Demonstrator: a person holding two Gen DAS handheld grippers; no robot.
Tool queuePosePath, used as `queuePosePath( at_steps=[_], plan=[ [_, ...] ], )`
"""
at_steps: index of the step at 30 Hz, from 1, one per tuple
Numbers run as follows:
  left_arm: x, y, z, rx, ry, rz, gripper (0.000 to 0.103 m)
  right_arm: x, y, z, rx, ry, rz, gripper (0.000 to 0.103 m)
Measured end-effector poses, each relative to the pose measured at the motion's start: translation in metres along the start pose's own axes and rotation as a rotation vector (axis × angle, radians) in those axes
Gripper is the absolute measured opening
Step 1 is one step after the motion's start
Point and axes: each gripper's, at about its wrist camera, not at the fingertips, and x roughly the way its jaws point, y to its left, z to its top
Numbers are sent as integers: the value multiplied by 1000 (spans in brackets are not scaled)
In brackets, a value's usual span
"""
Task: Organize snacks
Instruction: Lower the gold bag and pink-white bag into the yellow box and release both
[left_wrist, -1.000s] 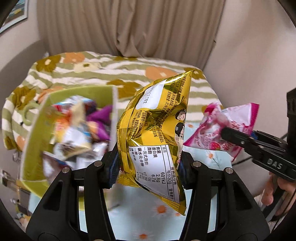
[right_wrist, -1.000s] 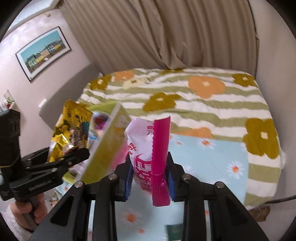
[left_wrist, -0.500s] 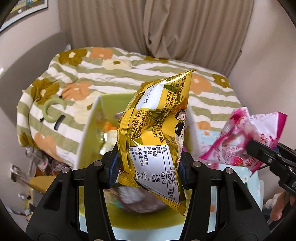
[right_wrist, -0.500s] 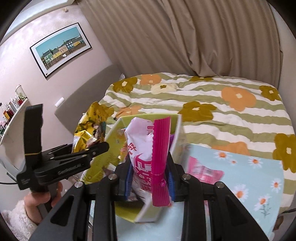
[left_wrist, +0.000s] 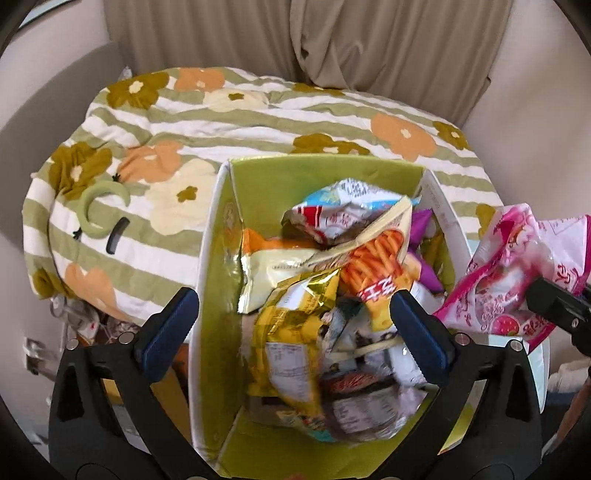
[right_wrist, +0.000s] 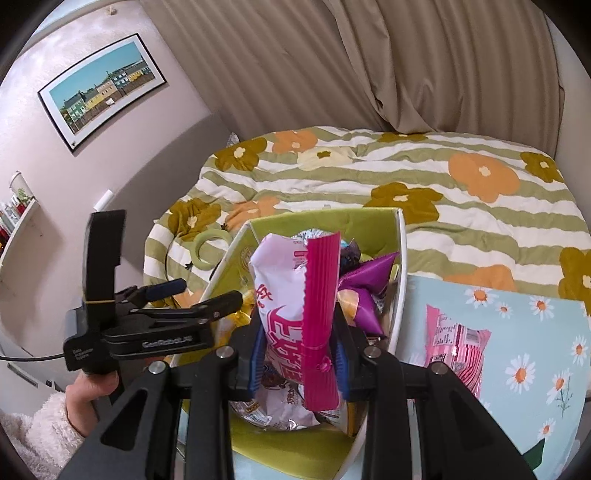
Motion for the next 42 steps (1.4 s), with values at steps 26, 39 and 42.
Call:
queuePosePath(
  at_steps=[26, 39, 42],
  plan=[
    [-44, 20, -41, -73, -12, 81, 103, 8, 24, -18, -37, 68, 24, 99],
    [-44, 15, -42, -44, -17, 55, 103, -1, 24, -33, -35, 34, -38, 102],
    [-49, 9, -44, -42, -27, 56, 103, -7, 22, -34, -31, 26, -33, 102]
  ],
)
